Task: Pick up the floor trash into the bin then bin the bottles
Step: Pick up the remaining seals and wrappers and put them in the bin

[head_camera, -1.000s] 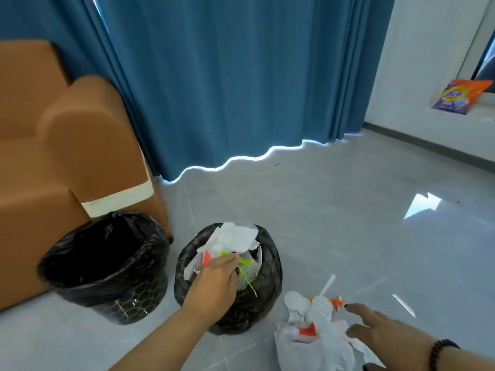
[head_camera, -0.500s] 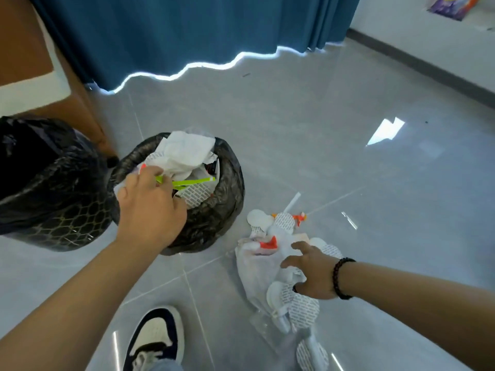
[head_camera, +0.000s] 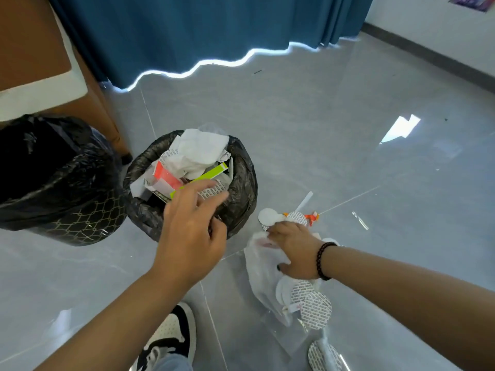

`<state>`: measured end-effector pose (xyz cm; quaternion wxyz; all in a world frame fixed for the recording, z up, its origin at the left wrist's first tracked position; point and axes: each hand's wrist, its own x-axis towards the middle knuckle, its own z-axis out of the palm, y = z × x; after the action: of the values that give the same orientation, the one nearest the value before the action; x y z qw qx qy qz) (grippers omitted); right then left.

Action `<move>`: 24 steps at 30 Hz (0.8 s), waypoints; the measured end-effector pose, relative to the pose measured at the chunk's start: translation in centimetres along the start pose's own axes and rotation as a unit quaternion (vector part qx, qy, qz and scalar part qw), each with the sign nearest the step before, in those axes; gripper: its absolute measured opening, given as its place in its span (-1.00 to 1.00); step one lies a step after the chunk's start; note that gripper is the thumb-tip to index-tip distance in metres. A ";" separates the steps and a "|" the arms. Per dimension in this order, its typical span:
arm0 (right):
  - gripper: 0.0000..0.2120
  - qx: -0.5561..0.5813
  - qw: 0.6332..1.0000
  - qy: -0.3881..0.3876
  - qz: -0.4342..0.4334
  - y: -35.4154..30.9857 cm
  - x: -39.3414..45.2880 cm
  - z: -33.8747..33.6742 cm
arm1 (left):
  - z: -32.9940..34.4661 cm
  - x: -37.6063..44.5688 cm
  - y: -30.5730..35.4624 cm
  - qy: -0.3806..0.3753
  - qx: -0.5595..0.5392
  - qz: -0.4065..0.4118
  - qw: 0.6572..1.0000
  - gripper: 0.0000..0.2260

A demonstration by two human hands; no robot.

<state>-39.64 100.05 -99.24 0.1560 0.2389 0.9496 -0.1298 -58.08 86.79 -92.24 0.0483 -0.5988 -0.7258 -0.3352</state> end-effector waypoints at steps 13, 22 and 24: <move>-0.56 0.329 0.913 0.238 0.043 2.5 -17.0 -9.7 | 2.1 -1.2 6.3 -0.135 -0.210 -0.069 0.966 -0.49; -0.76 0.485 0.845 0.222 0.032 0.2 -19.1 -8.3 | 2.2 -1.4 10.5 -0.211 -0.245 -0.057 0.945 -0.27; -0.75 0.469 0.852 0.233 0.025 0.2 -18.9 -8.3 | 2.3 -1.3 11.2 -0.206 -0.294 -0.071 0.930 -0.44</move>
<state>-25.65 95.06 -84.89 -0.1970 0.3304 0.7782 -0.4965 -46.90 87.64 -89.84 -0.3049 -0.5887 -0.6293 -0.4055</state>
